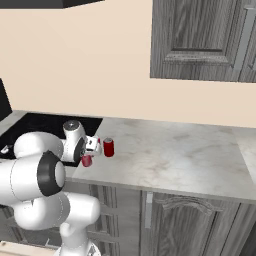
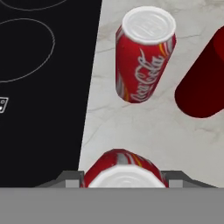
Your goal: Four empty soda cans are scattered around the kitchen. Gather all the cans and cluster them next to the stove for recycling.
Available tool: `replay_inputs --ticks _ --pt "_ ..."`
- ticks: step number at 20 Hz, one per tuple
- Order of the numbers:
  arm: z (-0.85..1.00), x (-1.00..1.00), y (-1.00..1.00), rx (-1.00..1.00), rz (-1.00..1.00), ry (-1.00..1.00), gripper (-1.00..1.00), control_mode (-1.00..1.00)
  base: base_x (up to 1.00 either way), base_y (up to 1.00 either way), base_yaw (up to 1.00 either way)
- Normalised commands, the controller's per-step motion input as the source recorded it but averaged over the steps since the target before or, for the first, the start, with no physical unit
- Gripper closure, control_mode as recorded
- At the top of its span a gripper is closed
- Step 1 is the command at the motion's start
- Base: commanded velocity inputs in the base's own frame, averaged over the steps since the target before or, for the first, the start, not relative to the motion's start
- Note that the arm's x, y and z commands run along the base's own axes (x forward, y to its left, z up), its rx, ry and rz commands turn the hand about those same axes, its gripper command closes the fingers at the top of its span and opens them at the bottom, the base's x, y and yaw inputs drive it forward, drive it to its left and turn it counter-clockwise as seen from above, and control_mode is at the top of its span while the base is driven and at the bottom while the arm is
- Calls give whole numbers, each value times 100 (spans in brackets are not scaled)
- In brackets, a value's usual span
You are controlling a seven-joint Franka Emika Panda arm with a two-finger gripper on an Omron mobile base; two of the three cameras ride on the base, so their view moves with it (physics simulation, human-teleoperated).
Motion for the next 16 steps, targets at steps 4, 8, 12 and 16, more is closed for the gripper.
replay_inputs --ticks 4,8,12,16 --pt "-20 0 0 0 0 -4 100 -100 0 0 0" --pt "-18 0 -1 0 0 -4 100 -100 0 0 0" --pt "-23 0 -3 0 0 -2 100 -100 0 0 0" --pt "-35 0 -1 0 0 0 -100 -100 0 0 0"
